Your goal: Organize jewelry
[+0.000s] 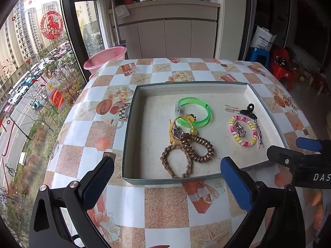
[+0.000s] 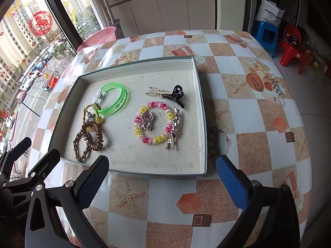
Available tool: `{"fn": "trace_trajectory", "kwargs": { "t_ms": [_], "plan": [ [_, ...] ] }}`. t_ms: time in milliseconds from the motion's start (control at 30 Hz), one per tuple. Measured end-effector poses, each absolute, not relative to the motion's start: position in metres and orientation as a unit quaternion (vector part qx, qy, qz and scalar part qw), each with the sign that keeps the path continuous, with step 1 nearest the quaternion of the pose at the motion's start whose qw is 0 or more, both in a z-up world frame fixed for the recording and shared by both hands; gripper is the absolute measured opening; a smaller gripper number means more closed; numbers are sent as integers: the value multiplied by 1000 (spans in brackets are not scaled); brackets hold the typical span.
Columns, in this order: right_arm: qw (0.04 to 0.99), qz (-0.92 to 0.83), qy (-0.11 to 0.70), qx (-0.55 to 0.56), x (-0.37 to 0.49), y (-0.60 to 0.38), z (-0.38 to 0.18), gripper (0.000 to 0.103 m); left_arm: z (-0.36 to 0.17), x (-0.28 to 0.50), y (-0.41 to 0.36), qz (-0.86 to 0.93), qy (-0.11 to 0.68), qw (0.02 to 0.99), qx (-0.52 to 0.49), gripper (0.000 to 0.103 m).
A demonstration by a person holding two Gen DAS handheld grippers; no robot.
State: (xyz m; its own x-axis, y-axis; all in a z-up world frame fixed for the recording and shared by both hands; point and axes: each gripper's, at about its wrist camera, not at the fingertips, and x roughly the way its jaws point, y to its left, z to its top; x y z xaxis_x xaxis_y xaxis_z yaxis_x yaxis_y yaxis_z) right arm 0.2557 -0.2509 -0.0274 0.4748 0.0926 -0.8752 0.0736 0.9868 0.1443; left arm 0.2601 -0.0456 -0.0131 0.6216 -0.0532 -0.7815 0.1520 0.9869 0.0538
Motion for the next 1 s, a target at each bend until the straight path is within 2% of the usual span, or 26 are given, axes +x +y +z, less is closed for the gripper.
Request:
{"fn": "trace_trajectory", "kwargs": {
  "t_ms": [300,667,1000],
  "plan": [
    [872,-11,489,24,200,-236,-18,103,-15,200,-29,-65,447,891,34,103],
    [895,-31,445,21,117,-226,5,103,0,114,-22,-59,421,904,41,103],
    [913,-41,406,0,57,-211,30,103,24,67,-15,-51,395,917,31,103]
  ]
}}
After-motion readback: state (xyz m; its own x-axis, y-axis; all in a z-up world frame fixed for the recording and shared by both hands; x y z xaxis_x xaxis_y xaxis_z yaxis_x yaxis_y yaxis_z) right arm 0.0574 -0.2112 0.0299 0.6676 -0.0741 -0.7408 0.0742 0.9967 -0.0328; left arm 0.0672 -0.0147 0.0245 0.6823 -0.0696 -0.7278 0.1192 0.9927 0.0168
